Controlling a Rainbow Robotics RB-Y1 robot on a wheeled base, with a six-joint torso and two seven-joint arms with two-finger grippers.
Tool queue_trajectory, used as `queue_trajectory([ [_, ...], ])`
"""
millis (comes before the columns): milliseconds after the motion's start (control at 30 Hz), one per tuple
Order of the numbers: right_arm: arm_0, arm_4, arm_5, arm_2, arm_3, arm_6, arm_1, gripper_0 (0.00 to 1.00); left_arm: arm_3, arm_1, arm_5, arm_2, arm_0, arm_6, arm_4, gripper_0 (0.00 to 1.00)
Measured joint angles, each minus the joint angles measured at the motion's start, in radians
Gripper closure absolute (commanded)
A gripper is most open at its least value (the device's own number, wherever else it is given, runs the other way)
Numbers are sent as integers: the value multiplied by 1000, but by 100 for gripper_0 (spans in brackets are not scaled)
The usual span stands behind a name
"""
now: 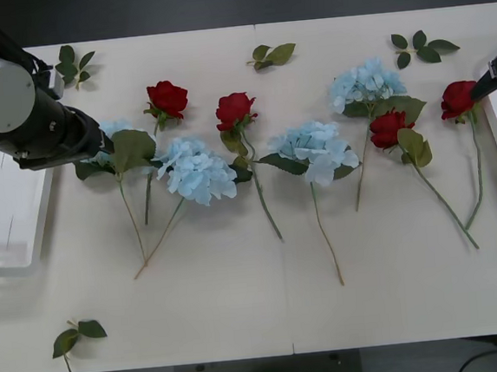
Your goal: Put the red flowers into the right box and the blue flowers into the left box
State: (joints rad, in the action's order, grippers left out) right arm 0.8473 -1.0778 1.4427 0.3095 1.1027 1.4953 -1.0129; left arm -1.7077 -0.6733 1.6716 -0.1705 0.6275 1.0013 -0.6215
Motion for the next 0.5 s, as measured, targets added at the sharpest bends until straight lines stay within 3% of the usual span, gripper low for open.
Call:
queue_trajectory([
  [333,0,40,-164,54,-125,0,64,0,185,0,-144,-82,0,-14,12,0],
  [500,0,65,-230,143,-128,0,69,0,225,0,-162,-84,0,-13,8,0],
])
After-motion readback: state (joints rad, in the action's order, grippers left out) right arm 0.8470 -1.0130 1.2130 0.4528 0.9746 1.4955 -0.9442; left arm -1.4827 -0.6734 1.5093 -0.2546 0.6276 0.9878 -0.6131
